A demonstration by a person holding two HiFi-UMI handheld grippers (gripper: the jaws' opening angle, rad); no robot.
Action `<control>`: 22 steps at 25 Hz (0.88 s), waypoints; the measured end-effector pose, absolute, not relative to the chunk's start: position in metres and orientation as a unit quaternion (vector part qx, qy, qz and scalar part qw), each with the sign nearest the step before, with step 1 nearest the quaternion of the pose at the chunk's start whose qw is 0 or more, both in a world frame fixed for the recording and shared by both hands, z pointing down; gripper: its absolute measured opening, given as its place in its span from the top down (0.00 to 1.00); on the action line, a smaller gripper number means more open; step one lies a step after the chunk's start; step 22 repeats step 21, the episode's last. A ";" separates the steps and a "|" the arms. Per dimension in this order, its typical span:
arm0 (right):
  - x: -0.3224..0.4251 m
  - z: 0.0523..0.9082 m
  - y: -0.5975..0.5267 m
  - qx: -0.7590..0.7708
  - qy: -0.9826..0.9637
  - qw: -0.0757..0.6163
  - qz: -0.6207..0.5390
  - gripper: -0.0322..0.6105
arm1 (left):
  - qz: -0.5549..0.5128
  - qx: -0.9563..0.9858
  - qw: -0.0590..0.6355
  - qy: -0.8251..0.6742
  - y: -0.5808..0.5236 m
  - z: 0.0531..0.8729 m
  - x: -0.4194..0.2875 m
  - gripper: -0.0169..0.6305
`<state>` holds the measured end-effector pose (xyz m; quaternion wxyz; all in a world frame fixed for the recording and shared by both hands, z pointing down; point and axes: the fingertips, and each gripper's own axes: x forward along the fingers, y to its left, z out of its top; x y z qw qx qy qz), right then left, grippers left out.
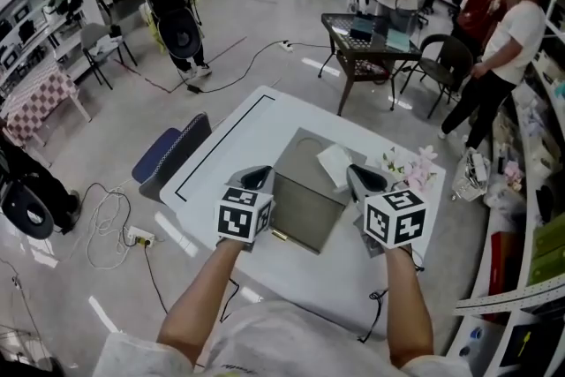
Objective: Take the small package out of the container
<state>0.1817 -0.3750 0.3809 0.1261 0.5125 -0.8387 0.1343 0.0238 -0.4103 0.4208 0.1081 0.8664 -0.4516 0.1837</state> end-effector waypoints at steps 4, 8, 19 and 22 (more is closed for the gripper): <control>0.186 0.379 -0.371 0.515 -0.837 0.125 0.133 0.94 | 0.184 0.868 0.107 -0.449 -0.407 0.419 0.029 0.97; 0.187 0.378 -0.368 0.516 -0.837 0.124 0.134 0.94 | 0.186 0.868 0.108 -0.447 -0.405 0.420 0.031 0.97; 0.188 0.379 -0.365 0.513 -0.839 0.122 0.132 0.94 | 0.190 0.869 0.107 -0.445 -0.401 0.425 0.036 0.97; 0.188 0.380 -0.365 0.512 -0.840 0.122 0.132 0.94 | 0.191 0.868 0.108 -0.445 -0.401 0.426 0.036 0.97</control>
